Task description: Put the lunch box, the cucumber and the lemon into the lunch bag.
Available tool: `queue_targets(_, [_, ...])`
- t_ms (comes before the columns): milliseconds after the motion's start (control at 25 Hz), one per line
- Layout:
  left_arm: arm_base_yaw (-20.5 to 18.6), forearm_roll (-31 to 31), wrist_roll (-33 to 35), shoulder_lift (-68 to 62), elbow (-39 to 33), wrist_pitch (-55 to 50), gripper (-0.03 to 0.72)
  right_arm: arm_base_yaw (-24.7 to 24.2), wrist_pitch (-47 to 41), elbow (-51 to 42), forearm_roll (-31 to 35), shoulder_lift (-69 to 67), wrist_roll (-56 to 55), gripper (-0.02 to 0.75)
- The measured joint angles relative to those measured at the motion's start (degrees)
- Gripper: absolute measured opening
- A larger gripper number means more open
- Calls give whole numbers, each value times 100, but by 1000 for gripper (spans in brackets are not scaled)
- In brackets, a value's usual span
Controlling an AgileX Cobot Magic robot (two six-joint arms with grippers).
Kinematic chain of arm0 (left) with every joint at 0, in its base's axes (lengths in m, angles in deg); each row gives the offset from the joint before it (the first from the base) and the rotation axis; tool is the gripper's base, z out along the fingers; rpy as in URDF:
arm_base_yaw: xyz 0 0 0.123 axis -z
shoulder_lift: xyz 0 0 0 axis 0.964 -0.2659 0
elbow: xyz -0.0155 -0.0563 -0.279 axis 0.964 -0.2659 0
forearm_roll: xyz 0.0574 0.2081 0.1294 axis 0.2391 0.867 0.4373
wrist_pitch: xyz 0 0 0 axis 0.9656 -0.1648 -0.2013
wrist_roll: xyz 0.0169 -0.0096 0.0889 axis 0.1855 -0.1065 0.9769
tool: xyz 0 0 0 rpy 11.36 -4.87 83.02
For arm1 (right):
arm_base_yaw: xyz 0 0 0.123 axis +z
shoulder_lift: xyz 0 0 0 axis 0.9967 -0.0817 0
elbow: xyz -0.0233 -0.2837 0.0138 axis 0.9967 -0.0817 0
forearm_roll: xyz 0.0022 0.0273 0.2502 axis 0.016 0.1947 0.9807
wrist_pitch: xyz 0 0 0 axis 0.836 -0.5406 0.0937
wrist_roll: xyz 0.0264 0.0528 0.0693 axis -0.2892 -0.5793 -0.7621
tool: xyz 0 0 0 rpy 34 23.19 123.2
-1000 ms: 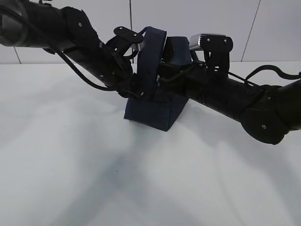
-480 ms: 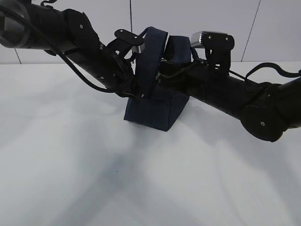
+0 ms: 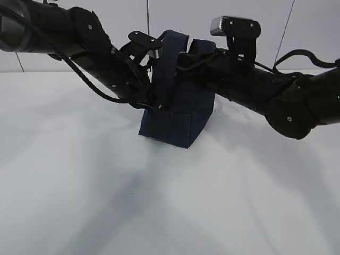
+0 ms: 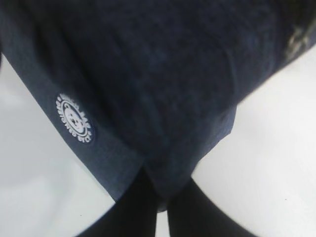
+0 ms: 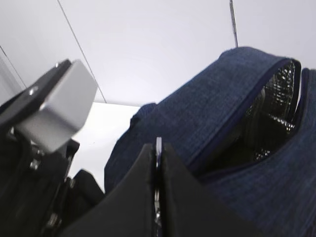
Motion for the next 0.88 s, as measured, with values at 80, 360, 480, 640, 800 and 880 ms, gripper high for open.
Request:
queue_targets(80, [0,13,0,0,0,-2,1,0,-183,142,0,0,57,7])
queue_targets(360, [0,87,0,0,0,-5,0,-13,-913,729,0,0,272,7])
queue_targets(480, [0,87,0,0,0,-5,0,-100,-989,832,-4,0,298,7])
queue_targets(640, [0,87,0,22,0,-15,0,-244,-1040,861,-14,0,298,7])
queue_targets(800, [11,87,0,22,0,6,0,-333,-1148,888,80,0,195,7])
queue_targets(880, [11,87,0,22,0,6,0,-354,-1279,969,199,-25,152,7])
